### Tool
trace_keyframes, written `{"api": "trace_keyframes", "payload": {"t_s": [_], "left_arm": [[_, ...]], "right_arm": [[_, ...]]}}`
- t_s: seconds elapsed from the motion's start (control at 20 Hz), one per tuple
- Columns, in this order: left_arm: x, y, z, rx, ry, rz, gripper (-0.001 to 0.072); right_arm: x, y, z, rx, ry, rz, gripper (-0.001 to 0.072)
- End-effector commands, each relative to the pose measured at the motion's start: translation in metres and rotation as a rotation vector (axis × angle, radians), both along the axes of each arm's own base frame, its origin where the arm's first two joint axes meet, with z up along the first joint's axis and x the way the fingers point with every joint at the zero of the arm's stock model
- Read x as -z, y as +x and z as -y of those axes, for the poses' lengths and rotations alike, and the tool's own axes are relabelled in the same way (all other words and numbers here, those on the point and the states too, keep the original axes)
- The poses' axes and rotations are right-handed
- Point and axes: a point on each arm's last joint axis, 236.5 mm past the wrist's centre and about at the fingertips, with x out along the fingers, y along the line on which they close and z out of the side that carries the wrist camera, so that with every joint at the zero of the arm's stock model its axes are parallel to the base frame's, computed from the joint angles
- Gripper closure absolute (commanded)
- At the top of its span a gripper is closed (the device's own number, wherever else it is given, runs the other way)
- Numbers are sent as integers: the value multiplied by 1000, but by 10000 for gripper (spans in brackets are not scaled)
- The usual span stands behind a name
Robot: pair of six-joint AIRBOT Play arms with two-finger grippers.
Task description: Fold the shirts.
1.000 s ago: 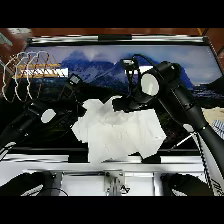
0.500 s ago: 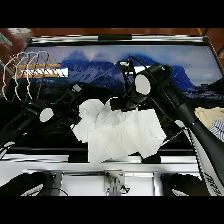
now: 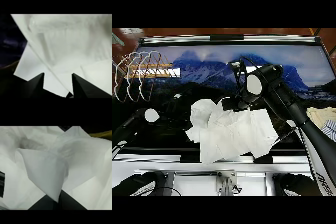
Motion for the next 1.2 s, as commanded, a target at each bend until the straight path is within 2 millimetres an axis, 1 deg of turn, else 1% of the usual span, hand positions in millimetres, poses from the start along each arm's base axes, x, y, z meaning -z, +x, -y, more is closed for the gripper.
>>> {"api": "trace_keyframes", "payload": {"t_s": [0.0, 0.15, 0.25, 0.35, 0.45, 0.55, 0.6, 0.75, 0.9, 1.0, 1.05, 1.1, 1.15], "left_arm": [[6, 7, -10, -132, -109, -71, 231], [15, 2, 7, -98, -159, -115, 232], [17, 3, 17, -98, -193, -125, 249], [15, 4, 21, -95, -208, -117, 251], [16, 6, 20, -98, -206, -115, 252], [21, 9, 19, -110, -201, -114, 253], [24, 11, 18, -117, -196, -114, 274], [32, 21, 14, -146, -184, -93, 276], [36, 21, 14, -153, -186, -101, 277], [32, 21, 23, -158, -221, -108, 428], [28, 20, 29, -155, -253, -114, 550], [22, 20, 36, -144, -291, -116, 598], [14, 17, 45, -118, -332, -121, 631]], "right_arm": [[0, -1, -1, -1, 4, -3, 636], [0, -1, -1, -1, 4, -4, 636], [0, -1, -1, -1, 4, -4, 636], [0, -1, -1, -1, 4, -4, 636], [0, -1, -1, -1, 4, -3, 636], [0, -1, -1, -1, 4, -3, 636], [0, -1, -1, 0, 4, -4, 637], [0, -2, -2, -2, 9, -8, 636], [0, -2, -2, -2, 10, -8, 636], [0, -2, -2, -2, 9, -7, 636], [0, -1, -1, -1, 5, -5, 636], [0, -1, -1, 0, 3, -3, 636], [0, -1, -1, 0, 2, -3, 636]]}}
